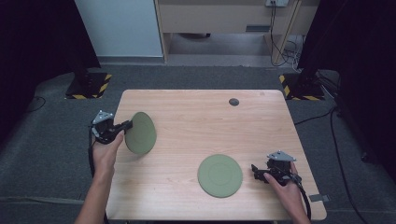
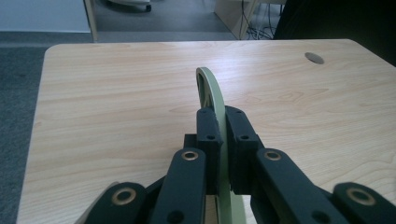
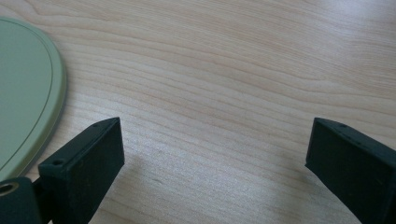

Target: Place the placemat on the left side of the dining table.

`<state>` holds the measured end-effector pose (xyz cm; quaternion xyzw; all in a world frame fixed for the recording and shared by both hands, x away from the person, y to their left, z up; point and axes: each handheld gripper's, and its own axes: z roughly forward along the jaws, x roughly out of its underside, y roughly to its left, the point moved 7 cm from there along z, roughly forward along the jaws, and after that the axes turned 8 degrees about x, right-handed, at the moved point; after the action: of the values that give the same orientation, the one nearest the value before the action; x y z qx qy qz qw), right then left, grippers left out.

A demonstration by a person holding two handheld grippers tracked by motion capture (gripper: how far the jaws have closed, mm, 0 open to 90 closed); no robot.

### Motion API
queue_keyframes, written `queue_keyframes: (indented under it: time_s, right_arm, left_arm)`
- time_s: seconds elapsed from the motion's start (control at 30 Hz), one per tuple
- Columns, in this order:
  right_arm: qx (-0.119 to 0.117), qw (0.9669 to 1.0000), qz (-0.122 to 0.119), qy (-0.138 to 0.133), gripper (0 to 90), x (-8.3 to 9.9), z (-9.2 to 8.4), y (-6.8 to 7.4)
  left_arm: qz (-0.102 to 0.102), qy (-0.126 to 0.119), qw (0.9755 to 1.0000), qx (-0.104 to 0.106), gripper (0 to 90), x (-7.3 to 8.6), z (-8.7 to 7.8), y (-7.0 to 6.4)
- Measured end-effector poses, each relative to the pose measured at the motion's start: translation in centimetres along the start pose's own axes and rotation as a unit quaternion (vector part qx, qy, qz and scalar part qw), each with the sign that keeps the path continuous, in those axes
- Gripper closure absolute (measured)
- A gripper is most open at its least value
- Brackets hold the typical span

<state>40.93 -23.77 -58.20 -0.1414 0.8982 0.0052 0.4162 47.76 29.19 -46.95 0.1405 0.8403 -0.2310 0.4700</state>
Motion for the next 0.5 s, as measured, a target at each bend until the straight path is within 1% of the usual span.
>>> queue_keyframes:
  time_s: [0.03, 0.23, 0.27, 0.33, 0.4, 0.43, 0.5]
  right_arm:
    - [0.0, 1.0, 0.0, 0.0, 4.5, 0.0, 0.0, 0.0]
    - [0.0, 1.0, -0.003, 0.001, 4.5, 0.1, 0.1, 0.1]
    - [0.0, 1.0, -0.003, 0.002, 4.5, 0.1, 0.1, 0.0]
    - [0.001, 1.0, -0.004, 0.002, 4.5, 0.1, 0.1, 0.0]
    - [0.001, 1.0, -0.005, 0.002, 4.5, 0.1, 0.1, 0.1]
    - [0.0, 1.0, -0.005, 0.003, 4.5, 0.1, 0.1, 0.1]
    - [0.0, 1.0, -0.005, 0.003, 4.5, 0.1, 0.1, 0.1]
  left_arm:
    - [0.0, 0.0, 1.0, 0.0, 85.3, 0.0, 0.0, 0.0]
    - [-0.001, 0.015, 0.9996, -0.023, 85.3, 1.1, 0.1, 1.5]
    - [-0.001, 0.02, 0.9994, -0.029, 85.3, 1.5, 0.2, 1.9]
    - [-0.003, 0.022, 0.9993, -0.031, 85.3, 1.7, 0.2, 2.0]
    - [-0.008, 0.031, 0.9988, -0.037, 85.3, 2.6, 0.4, 2.6]
    - [-0.008, 0.031, 0.9988, -0.037, 85.3, 2.6, 0.4, 2.6]
    - [-0.011, 0.038, 0.9981, -0.046, 85.3, 3.4, 0.5, 3.2]
